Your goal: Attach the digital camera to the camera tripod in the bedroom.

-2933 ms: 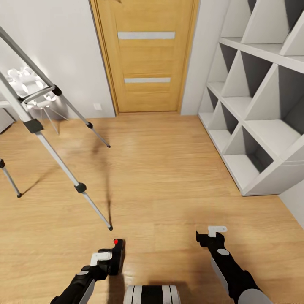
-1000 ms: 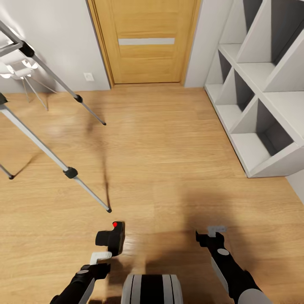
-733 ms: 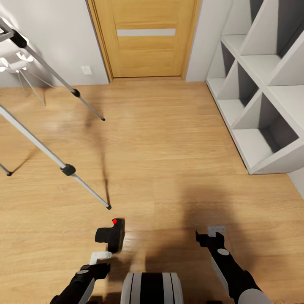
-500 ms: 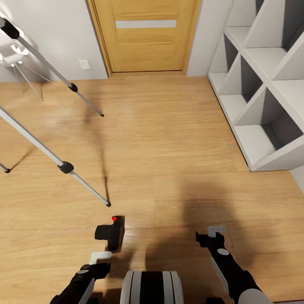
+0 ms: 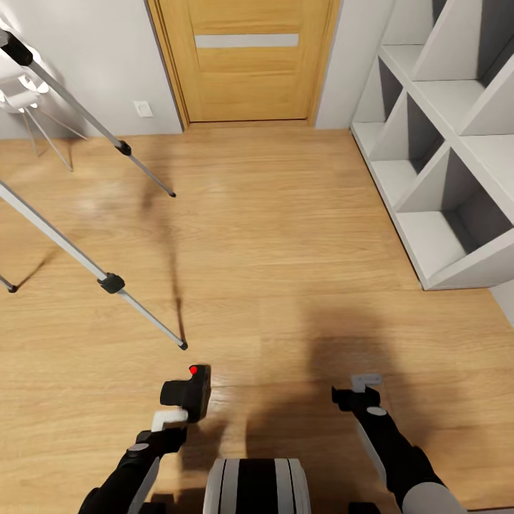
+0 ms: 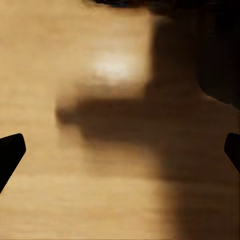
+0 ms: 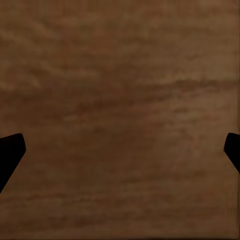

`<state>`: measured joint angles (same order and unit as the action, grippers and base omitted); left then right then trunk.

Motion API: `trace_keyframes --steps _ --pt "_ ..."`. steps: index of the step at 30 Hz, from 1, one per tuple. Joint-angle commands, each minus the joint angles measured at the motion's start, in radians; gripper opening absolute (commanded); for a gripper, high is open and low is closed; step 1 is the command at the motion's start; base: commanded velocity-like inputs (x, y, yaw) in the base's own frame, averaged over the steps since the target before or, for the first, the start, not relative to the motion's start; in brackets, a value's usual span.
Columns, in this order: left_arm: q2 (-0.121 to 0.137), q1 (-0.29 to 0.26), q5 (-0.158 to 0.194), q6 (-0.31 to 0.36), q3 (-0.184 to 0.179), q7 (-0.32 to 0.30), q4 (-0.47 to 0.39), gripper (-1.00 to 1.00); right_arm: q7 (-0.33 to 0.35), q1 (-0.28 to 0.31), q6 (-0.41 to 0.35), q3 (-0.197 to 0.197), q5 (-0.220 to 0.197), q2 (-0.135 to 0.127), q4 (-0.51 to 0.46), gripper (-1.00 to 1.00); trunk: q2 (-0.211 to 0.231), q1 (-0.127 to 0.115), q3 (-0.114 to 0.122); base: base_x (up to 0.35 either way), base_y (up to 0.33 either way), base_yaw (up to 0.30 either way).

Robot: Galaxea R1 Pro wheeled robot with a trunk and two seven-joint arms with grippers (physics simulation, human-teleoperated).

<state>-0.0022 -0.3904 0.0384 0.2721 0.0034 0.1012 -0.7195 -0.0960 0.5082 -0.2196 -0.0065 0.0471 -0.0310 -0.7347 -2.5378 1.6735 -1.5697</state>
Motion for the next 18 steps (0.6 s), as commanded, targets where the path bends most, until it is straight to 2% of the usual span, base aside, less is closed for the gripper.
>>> trace_keyframes --steps 1,6,7,8,12,18 --pt "0.000 0.000 0.005 0.005 0.000 0.003 -0.007 1.00 -0.001 0.000 -0.026 0.000 0.005 0.000 -0.014 1.00 0.000 0.000 -0.001 0.000 0.000 0.000" --pt "-0.001 0.000 0.006 0.005 -0.001 0.003 -0.018 1.00 -0.001 0.001 -0.117 0.002 0.006 0.001 -0.094 1.00 0.000 0.000 -0.001 0.000 0.000 0.000" --pt "-0.004 0.000 0.007 0.004 -0.003 0.002 -0.027 1.00 -0.001 0.000 -0.219 0.003 0.006 0.002 -0.193 1.00 0.000 0.000 -0.001 0.000 0.000 0.000" --pt "-0.005 0.000 0.005 0.004 -0.004 0.002 -0.032 1.00 0.000 0.000 -0.256 0.002 0.006 0.002 -0.225 1.00 0.000 0.000 -0.001 0.000 0.000 0.000" --pt "-0.008 0.000 0.001 0.004 -0.006 0.003 -0.039 1.00 0.001 0.000 -0.310 0.000 0.000 0.000 -0.270 1.00 0.000 0.000 -0.001 0.000 0.000 0.000" --pt "-0.009 0.000 0.000 0.004 -0.007 0.002 -0.039 1.00 0.003 0.000 -0.325 -0.002 -0.003 -0.001 -0.279 1.00 0.000 0.000 -0.001 0.000 0.000 0.000"
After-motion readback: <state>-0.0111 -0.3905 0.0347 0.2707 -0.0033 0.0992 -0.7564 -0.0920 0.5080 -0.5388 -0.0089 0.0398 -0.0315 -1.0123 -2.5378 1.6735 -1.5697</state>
